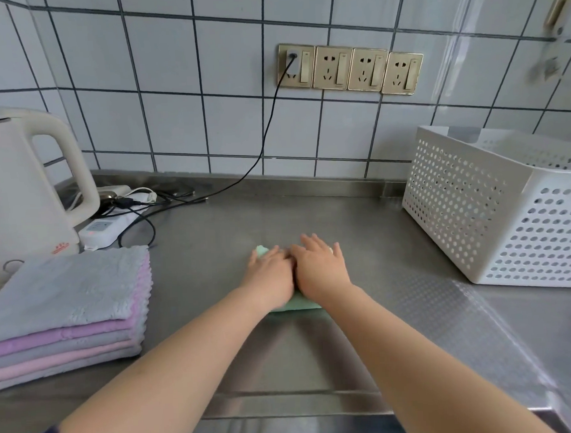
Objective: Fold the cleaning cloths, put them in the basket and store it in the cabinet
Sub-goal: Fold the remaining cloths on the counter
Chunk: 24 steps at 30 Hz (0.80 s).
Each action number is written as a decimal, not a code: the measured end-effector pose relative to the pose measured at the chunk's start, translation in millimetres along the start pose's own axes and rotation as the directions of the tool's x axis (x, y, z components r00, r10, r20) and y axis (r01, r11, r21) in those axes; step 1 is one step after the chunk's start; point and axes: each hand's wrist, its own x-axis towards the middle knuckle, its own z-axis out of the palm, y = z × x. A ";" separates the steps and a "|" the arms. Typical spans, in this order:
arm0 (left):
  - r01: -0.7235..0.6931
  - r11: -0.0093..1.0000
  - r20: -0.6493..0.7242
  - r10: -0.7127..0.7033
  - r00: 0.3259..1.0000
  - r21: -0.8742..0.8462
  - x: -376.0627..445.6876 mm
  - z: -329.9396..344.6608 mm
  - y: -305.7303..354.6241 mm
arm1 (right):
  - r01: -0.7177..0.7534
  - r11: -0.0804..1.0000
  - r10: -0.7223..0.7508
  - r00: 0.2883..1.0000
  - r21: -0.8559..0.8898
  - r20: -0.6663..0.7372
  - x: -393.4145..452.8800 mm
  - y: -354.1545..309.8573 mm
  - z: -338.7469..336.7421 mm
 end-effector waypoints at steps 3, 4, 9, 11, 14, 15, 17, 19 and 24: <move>0.005 0.998 0.041 -0.003 0.999 -0.061 0.4 7.5 -5.6 | -0.022 0.999 0.019 0.997 0.043 0.073 -0.1 4.5 14.4; 0.010 0.998 0.046 -0.008 0.999 -0.061 -0.3 8.2 -7.4 | -0.030 0.998 0.026 0.996 0.047 0.085 -0.4 7.6 15.9; 0.072 0.997 0.089 -0.068 0.994 -0.041 -2.0 9.3 -15.9 | -0.111 0.993 0.104 0.985 0.039 0.140 -4.6 27.9 14.0; 0.080 0.996 0.096 -0.075 0.993 -0.041 -1.1 8.8 -16.1 | -0.141 0.990 0.135 0.978 0.030 0.161 -6.6 31.4 12.7; 0.111 0.993 0.124 -0.107 0.986 -0.026 -0.2 5.4 -14.3 | -0.189 0.982 0.186 0.972 0.009 0.143 -10.2 28.3 9.7; 0.140 0.990 0.131 -0.136 0.982 -0.022 -1.3 3.3 -15.3 | -0.200 0.980 0.197 0.973 0.013 0.117 -12.4 27.5 7.5; 0.213 0.977 0.103 -0.209 0.972 -0.022 -5.6 -4.0 -22.4 | -0.212 0.975 0.211 0.977 0.066 0.028 -18.2 29.8 -0.1; 0.236 0.971 0.022 -0.237 0.971 0.028 -15.3 -12.2 -33.2 | -0.224 0.967 0.230 0.973 0.118 -0.035 -23.5 38.1 -9.7; 0.150 0.983 0.102 -0.139 0.985 -0.109 -36.5 -19.8 -42.7 | -0.297 0.915 0.257 0.951 0.272 0.171 -28.6 47.4 -27.5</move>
